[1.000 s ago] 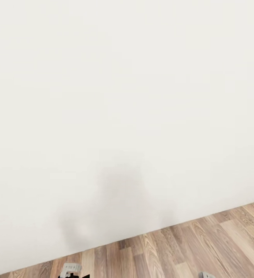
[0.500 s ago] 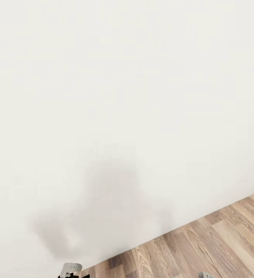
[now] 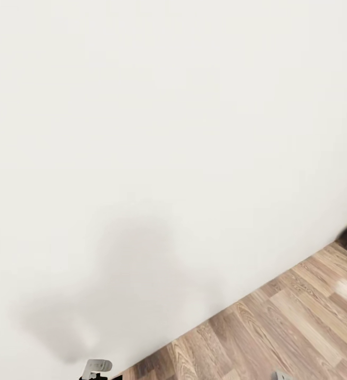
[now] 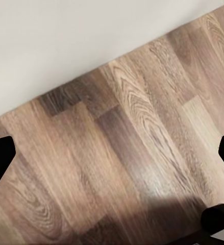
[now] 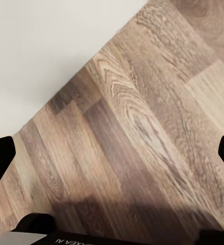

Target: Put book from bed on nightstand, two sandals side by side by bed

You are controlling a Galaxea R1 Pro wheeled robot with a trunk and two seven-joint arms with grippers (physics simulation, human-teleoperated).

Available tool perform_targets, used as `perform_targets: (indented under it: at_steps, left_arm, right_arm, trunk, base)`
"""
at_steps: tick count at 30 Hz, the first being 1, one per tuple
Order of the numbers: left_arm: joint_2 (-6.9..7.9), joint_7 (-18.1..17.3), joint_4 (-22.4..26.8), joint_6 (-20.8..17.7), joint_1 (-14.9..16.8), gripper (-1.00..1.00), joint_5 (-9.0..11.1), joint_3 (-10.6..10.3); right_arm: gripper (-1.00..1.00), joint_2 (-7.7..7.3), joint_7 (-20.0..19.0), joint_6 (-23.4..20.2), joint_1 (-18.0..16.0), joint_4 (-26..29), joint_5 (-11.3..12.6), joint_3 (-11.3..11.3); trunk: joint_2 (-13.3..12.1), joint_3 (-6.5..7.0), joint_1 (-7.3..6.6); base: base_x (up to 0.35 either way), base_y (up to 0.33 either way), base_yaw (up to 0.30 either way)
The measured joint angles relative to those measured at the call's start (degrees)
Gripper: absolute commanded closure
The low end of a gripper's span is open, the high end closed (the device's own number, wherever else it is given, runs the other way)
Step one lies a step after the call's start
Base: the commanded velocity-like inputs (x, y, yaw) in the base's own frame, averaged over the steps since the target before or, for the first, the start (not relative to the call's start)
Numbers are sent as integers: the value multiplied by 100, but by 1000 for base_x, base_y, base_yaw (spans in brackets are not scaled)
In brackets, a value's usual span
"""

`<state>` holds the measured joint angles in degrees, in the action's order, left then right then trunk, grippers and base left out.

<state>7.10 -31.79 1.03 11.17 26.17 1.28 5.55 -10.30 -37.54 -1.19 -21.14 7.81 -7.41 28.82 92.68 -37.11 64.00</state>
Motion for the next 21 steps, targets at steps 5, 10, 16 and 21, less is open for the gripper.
perform_targets:
  at_steps: [5, 10, 16, 21]
  left_arm:
    - [0, -3, -1, 0, 0, -100, 0, 0]
    - [0, -2, 0, 0, 0, -100, 0, 0]
    - [0, -4, 1, 0, 0, -100, 0, 0]
    - [0, -3, 1, 0, 0, -100, 0, 0]
  right_arm:
    - [-100, 0, 3, 0, 0, -2, 0, 0]
    - [-100, 0, 4, 0, 0, -1, 0, -2]
    - [-100, 0, 2, 0, 0, 0, 0, 0]
    - [-100, 0, 5, 0, 0, -2, 0, 0]
  trunk:
    - [0, 11, 0]
    - [0, 17, 0]
    - [0, 18, 0]
    - [0, 18, 0]
  base:
    - [0, 0, -297]
    - [0, 0, -299]
    - [0, 0, -300]
    - [0, 0, -300]
